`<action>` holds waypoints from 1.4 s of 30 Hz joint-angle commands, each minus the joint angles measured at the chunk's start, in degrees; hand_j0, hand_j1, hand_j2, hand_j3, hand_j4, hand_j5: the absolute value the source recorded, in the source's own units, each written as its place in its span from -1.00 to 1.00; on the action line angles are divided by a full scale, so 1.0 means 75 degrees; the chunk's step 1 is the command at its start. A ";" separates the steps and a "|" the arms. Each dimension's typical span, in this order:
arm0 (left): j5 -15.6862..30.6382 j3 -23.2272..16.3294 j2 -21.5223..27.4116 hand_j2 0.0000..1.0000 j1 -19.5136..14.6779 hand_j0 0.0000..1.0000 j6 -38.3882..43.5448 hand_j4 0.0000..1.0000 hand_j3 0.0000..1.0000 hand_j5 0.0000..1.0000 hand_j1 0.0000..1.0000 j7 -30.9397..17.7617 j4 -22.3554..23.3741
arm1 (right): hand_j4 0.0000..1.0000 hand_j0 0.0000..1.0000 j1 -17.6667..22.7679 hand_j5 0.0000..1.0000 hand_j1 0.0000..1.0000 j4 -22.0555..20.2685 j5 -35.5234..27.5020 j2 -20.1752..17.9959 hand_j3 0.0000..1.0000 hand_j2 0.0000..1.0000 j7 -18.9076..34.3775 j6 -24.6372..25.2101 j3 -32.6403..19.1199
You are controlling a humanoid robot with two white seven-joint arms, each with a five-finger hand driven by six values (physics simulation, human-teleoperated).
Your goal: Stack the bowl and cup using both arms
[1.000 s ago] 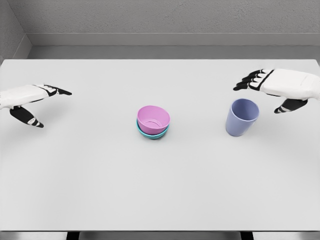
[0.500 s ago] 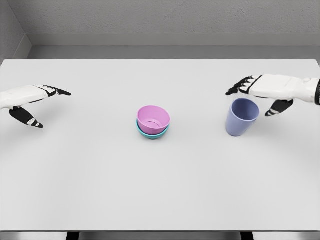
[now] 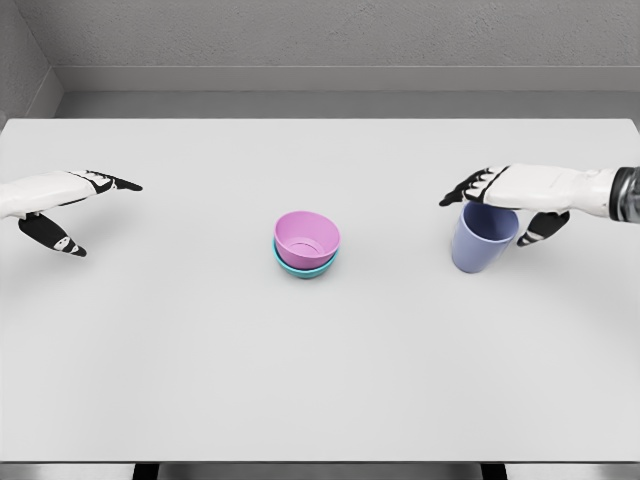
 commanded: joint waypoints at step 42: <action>0.0040 -0.0007 -0.0027 1.00 0.0012 1.00 0.0019 1.00 1.00 1.00 1.00 0.0003 -0.0001 | 0.28 0.28 -0.0621 0.28 0.28 -0.0207 -0.0145 0.0334 0.28 0.28 -0.0003 0.0065 -0.0063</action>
